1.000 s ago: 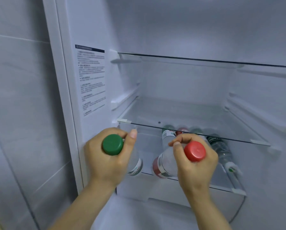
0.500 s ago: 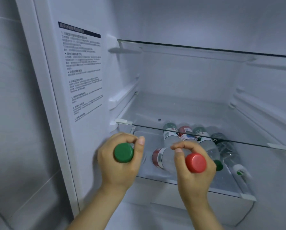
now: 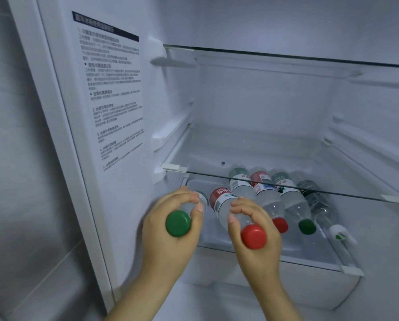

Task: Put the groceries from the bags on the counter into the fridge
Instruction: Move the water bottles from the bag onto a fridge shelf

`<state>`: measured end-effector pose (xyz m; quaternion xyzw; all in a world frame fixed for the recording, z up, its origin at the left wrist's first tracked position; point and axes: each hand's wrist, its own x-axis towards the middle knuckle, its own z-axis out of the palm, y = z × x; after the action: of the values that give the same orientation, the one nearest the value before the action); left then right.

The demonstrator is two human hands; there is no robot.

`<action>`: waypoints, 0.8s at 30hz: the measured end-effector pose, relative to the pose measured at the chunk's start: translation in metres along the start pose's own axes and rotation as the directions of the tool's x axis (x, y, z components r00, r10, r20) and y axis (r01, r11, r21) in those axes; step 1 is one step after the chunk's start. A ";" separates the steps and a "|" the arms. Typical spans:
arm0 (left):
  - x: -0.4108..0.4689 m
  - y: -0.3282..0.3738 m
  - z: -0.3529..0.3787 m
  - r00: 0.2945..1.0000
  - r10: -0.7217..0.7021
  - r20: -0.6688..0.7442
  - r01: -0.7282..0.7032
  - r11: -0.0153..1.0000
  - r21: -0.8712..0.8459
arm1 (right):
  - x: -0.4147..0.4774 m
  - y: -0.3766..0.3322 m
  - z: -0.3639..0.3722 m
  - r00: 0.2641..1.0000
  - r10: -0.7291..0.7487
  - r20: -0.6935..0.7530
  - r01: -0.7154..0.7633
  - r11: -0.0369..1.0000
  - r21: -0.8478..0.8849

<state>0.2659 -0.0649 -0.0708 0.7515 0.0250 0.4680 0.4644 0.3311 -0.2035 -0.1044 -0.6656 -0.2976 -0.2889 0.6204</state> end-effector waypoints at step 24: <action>-0.020 -0.055 0.007 0.934 -0.076 0.348 -0.020 0.965 0.263 | -0.025 0.028 -0.028 0.822 0.300 0.485 -0.166 0.939 -0.300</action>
<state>0.2815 -0.0474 -0.1252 0.8778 0.0132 0.3104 0.3645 0.3355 -0.2339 -0.1403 -0.8215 -0.3330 -0.0525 0.4598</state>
